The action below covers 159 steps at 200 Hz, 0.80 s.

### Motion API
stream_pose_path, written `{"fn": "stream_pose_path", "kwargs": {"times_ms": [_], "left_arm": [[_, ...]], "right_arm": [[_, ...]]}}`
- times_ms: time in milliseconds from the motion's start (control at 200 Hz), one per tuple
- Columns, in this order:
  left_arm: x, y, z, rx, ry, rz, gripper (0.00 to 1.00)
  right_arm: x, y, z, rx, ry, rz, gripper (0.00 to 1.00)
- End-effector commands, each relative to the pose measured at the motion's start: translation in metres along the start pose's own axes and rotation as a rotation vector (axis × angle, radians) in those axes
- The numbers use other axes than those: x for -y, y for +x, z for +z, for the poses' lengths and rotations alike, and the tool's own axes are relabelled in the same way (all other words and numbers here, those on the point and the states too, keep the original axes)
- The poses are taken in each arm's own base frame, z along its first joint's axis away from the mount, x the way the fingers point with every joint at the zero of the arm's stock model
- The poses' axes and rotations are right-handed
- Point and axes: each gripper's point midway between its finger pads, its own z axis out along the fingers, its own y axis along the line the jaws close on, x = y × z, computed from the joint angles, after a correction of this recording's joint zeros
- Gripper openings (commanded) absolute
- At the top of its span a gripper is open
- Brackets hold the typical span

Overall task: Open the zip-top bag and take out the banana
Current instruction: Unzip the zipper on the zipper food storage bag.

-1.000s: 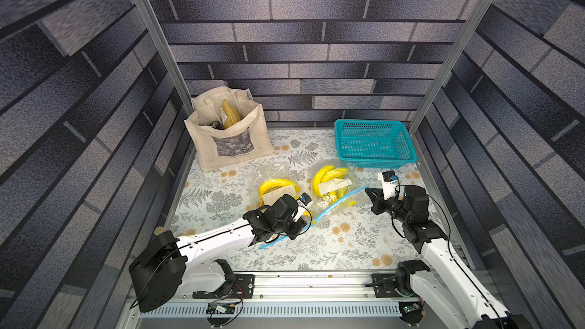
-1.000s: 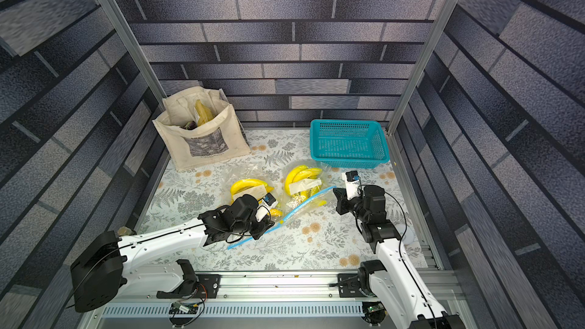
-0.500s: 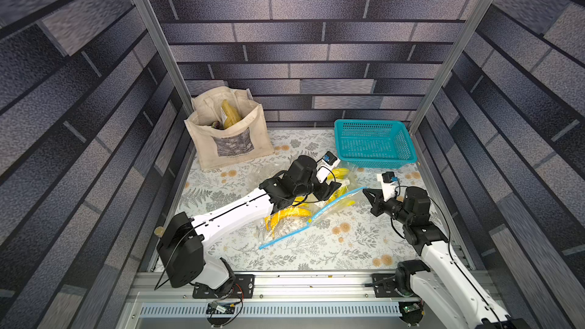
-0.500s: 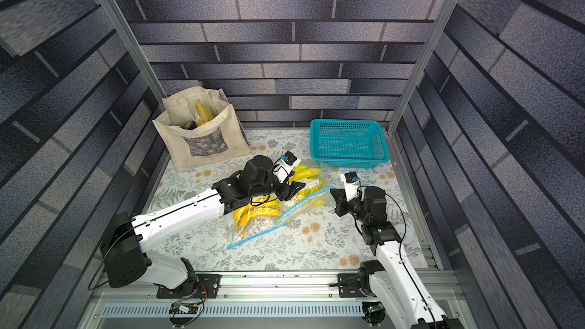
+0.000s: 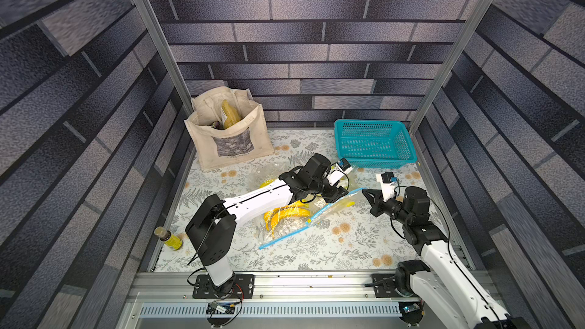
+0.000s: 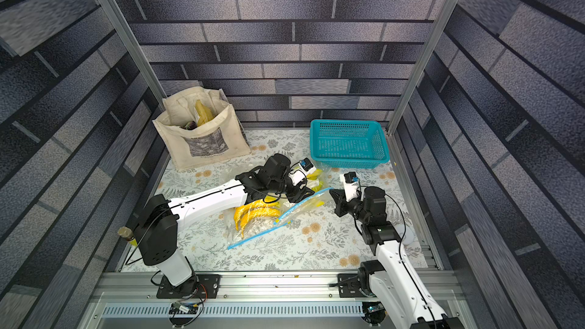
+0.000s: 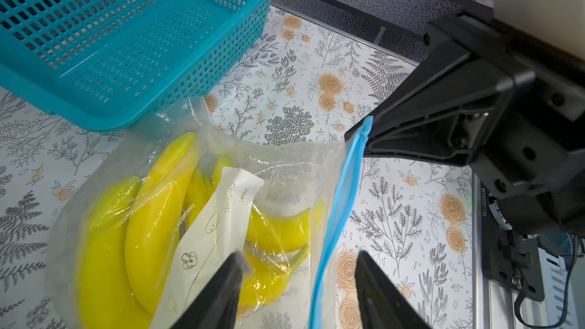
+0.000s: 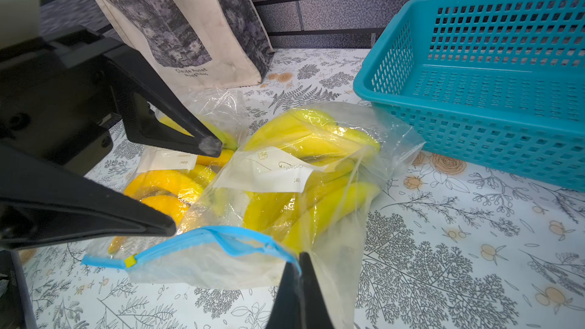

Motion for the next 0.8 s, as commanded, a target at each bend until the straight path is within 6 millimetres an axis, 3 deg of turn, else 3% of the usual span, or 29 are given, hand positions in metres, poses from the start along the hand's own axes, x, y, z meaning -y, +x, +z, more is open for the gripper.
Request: {"fn": "stream_pose_path", "kwargs": {"times_ms": [0,361,791], "left_arm": [[0.005,-0.01,0.004,0.024,0.024,0.025,0.59],[-0.001,-0.007,0.023,-0.004,0.01,0.018,0.51],[-0.005,-0.013,0.026,0.002,0.005,0.018,0.41]], "right_arm": [[-0.001,-0.004,-0.001,0.027,-0.004,-0.012,0.0],[-0.002,-0.004,-0.001,0.024,-0.01,-0.013,0.0],[-0.003,-0.003,0.0,0.022,-0.02,-0.015,0.0]]}}
